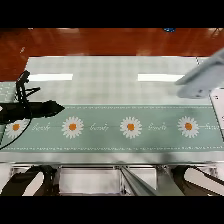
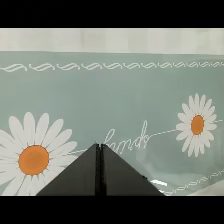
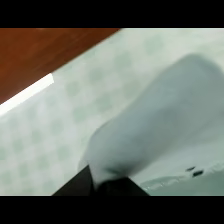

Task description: Fold the shirts.

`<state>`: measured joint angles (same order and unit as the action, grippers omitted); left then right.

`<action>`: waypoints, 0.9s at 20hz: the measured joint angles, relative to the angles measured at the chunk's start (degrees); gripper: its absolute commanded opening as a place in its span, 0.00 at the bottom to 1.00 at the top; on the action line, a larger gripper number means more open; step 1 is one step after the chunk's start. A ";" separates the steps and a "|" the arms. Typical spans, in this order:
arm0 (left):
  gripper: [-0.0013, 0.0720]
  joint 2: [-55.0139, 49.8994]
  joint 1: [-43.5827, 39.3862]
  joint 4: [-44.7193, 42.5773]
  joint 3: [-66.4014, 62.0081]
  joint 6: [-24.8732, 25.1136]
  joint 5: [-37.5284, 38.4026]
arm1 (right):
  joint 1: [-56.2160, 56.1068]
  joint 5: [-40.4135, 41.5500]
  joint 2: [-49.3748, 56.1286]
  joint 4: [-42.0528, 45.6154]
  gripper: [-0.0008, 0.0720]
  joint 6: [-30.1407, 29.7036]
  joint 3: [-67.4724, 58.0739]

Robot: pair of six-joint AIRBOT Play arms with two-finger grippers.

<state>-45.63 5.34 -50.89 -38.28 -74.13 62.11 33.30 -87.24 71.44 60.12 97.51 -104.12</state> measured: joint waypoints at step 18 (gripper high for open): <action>0.04 -0.02 0.00 0.39 0.00 3.28 -5.25 | 37.03 -8.94 -29.62 32.63 0.57 0.15 47.89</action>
<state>-45.65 5.34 -50.50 -38.28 -70.85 56.86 70.32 -96.18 41.82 92.75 97.67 -56.23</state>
